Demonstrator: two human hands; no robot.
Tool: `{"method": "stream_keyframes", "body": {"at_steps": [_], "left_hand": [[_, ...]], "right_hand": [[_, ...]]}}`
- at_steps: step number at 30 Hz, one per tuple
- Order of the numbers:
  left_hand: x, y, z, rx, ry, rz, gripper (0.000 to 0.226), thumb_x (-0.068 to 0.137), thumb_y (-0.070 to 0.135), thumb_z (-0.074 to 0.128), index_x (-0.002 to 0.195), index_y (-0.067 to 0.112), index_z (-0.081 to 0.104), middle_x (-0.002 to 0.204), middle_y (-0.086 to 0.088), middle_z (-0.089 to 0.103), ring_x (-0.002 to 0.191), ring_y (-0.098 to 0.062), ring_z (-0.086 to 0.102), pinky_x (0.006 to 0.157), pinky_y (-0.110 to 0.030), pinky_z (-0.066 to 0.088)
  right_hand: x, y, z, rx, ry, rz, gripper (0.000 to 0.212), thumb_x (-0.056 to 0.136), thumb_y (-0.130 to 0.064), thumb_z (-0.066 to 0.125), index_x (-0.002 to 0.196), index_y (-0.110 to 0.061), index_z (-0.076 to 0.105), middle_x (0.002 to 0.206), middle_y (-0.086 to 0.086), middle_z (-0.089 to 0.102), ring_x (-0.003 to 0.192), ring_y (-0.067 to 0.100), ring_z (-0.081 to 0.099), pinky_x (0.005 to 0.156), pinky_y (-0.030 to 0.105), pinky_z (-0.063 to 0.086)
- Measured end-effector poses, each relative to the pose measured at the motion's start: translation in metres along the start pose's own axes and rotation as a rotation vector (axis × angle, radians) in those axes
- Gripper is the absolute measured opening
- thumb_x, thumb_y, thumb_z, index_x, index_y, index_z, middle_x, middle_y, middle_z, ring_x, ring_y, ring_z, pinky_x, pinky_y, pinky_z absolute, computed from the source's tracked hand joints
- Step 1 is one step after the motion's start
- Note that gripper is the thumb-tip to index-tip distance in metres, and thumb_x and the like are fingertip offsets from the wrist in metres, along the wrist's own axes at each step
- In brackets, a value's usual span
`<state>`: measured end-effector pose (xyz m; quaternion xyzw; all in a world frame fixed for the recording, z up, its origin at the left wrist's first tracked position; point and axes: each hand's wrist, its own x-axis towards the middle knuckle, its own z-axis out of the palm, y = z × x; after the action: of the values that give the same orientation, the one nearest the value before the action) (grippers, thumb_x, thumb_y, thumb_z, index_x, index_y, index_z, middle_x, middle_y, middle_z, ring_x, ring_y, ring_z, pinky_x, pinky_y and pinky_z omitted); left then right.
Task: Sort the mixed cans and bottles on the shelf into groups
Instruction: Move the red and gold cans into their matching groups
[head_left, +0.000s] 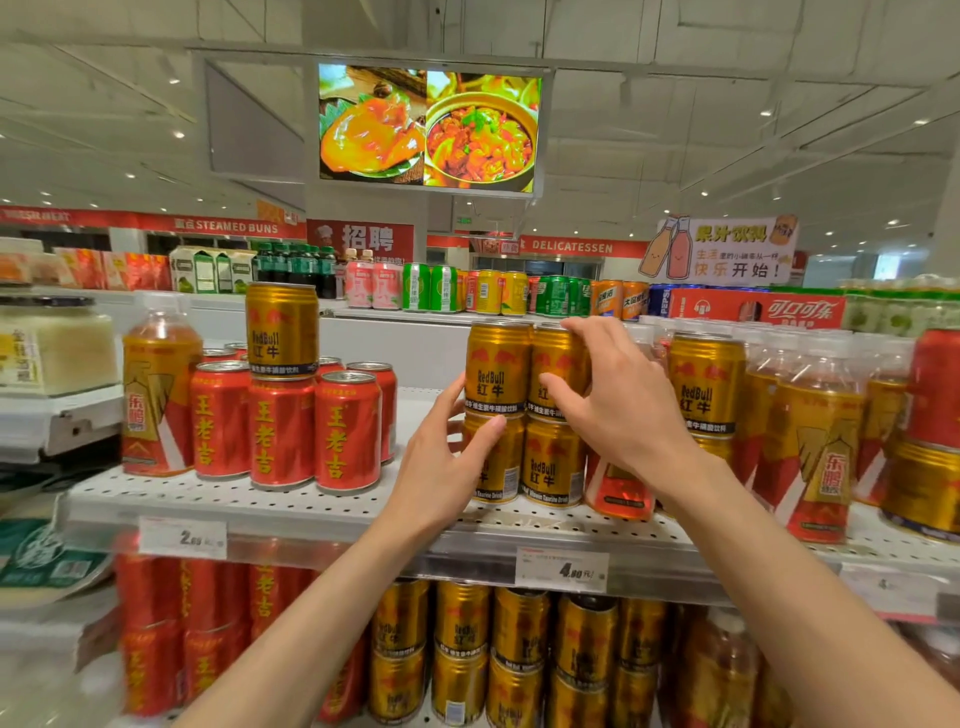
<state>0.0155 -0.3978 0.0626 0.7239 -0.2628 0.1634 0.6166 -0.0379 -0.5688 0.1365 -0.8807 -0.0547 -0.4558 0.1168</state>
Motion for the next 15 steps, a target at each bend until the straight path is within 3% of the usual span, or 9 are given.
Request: {"method": "stream_keyframes", "body": {"at_steps": [3, 7, 10, 15], "left_hand": [[0.0, 0.0, 0.0, -0.009, 0.0, -0.008, 0.056, 0.1, 0.042, 0.061, 0.15, 0.046, 0.038, 0.129, 0.018, 0.052, 0.113, 0.001, 0.054, 0.078, -0.01, 0.044], [0.0, 0.0, 0.0, -0.013, -0.003, -0.004, 0.055, 0.101, 0.04, 0.061, 0.15, 0.046, 0.037, 0.126, 0.021, 0.051, 0.107, 0.011, 0.051, 0.075, -0.008, 0.043], [0.001, 0.0, 0.0, -0.014, 0.0, 0.0, 0.056, 0.1, 0.04, 0.061, 0.151, 0.046, 0.037, 0.128, 0.019, 0.051, 0.108, 0.01, 0.052, 0.077, -0.009, 0.042], [0.001, -0.001, 0.001, -0.005, 0.004, 0.011, 0.055, 0.1, 0.04, 0.061, 0.15, 0.046, 0.038, 0.125, 0.02, 0.052, 0.11, 0.005, 0.053, 0.078, -0.01, 0.043]], "right_hand": [[0.001, 0.001, 0.001, 0.015, 0.003, -0.004, 0.056, 0.093, -0.041, 0.067, 0.142, -0.02, 0.047, 0.137, 0.0, 0.053, 0.111, 0.02, 0.063, 0.09, 0.049, 0.058], [0.002, 0.005, 0.001, 0.046, -0.009, -0.008, 0.057, 0.094, -0.037, 0.067, 0.144, -0.019, 0.047, 0.139, 0.0, 0.053, 0.109, 0.019, 0.062, 0.094, 0.048, 0.055], [0.001, 0.006, 0.003, 0.057, 0.002, -0.012, 0.057, 0.095, -0.035, 0.066, 0.145, -0.018, 0.045, 0.142, 0.001, 0.052, 0.119, 0.018, 0.058, 0.098, 0.043, 0.052], [-0.004, 0.007, 0.011, 0.084, 0.05, -0.027, 0.056, 0.096, -0.033, 0.064, 0.146, -0.017, 0.044, 0.147, 0.002, 0.049, 0.115, 0.02, 0.062, 0.089, 0.045, 0.059]]}}
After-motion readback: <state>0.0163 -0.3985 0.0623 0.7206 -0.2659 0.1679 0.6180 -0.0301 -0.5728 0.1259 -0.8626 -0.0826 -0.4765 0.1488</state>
